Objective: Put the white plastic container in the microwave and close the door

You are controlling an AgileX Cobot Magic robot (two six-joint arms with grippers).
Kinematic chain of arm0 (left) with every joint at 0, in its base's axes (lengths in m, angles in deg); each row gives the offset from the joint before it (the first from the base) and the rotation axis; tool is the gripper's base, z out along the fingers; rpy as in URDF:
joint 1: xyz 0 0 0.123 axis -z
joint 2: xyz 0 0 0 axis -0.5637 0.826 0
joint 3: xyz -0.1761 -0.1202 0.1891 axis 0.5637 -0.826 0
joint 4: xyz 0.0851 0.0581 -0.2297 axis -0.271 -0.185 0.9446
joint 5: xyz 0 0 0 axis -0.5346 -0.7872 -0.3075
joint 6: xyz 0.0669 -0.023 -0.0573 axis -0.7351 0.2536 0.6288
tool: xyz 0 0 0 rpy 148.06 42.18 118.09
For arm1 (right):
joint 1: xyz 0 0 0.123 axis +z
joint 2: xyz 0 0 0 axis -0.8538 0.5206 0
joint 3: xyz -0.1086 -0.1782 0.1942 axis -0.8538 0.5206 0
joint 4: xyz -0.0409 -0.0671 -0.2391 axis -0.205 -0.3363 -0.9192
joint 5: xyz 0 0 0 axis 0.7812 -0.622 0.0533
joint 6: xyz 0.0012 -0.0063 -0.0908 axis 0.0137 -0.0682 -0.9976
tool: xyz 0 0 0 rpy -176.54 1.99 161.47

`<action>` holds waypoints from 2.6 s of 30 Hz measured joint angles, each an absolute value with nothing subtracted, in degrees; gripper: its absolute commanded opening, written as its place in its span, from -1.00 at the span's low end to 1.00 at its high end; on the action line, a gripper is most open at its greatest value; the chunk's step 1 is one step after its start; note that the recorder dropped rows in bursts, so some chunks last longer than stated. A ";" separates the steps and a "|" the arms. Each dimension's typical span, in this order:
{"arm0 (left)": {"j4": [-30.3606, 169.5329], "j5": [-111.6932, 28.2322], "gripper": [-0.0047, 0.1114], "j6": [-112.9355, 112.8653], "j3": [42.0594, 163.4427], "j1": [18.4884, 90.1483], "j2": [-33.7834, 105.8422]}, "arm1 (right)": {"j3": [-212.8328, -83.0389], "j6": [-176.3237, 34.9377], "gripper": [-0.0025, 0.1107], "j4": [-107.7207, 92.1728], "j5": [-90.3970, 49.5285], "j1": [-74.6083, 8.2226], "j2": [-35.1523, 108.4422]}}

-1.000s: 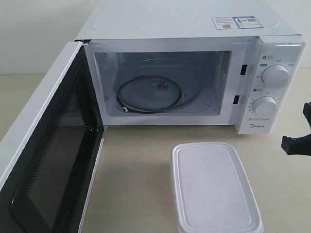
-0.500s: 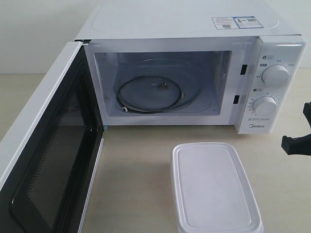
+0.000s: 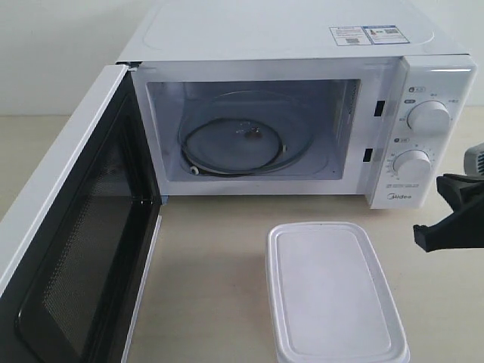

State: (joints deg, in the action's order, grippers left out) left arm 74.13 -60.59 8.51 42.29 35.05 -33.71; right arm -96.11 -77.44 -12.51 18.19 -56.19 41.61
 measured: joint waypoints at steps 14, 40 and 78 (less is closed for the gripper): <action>74.13 -60.59 -0.85 8.51 42.29 35.05 -33.71 | -90.96 -77.30 -0.96 -17.48 41.49 -56.19 59.20; 74.13 -60.59 -0.85 8.51 42.29 35.05 -33.71 | -86.75 -63.48 -0.96 -41.30 33.40 -56.19 61.25; 74.13 -60.59 -0.85 8.51 42.29 35.05 -33.71 | -95.15 -1.43 -0.96 -65.07 28.25 -52.94 61.37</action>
State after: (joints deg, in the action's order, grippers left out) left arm 74.13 -60.59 8.51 42.29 35.05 -33.71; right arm -95.15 -1.43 -65.07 28.25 -52.94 61.37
